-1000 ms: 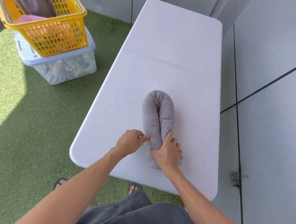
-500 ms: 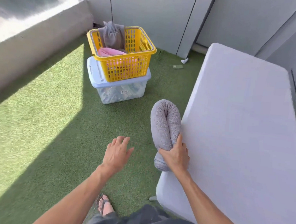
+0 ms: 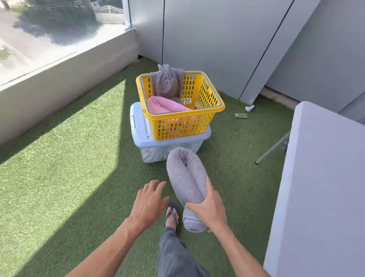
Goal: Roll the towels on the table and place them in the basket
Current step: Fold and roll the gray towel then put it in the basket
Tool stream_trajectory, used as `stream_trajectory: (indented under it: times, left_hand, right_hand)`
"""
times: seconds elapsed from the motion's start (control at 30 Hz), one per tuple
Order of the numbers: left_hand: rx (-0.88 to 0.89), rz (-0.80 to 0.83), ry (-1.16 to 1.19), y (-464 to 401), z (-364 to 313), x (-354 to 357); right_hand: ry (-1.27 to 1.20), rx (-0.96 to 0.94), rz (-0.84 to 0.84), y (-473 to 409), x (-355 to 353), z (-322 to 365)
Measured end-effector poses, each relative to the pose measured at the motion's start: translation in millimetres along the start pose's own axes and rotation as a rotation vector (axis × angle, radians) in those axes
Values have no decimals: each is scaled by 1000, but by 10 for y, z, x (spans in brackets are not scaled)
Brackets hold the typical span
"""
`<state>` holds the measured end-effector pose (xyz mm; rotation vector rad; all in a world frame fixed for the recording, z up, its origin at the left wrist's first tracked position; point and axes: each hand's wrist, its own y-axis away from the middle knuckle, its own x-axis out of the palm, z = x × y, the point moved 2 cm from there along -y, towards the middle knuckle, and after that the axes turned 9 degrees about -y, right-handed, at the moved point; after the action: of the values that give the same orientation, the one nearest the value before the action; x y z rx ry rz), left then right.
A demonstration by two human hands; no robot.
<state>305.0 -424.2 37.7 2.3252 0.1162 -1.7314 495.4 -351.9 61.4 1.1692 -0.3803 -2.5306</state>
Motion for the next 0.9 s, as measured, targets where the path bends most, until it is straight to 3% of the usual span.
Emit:
stream_trajectory:
  times: [0.23,0.47,0.9]
  left_hand:
    - [-63,-82,-36,-1809,257,-348]
    - [-115,-104,22,-3090,555,-589]
    - [-78,-120,-38,-5258,1723,-530]
  right_hand:
    - [88,-55,17,-1761,-279,832]
    - [116,-44,29,-3085,-347,1506]
    - [142,66,15,-5255,577,2566]
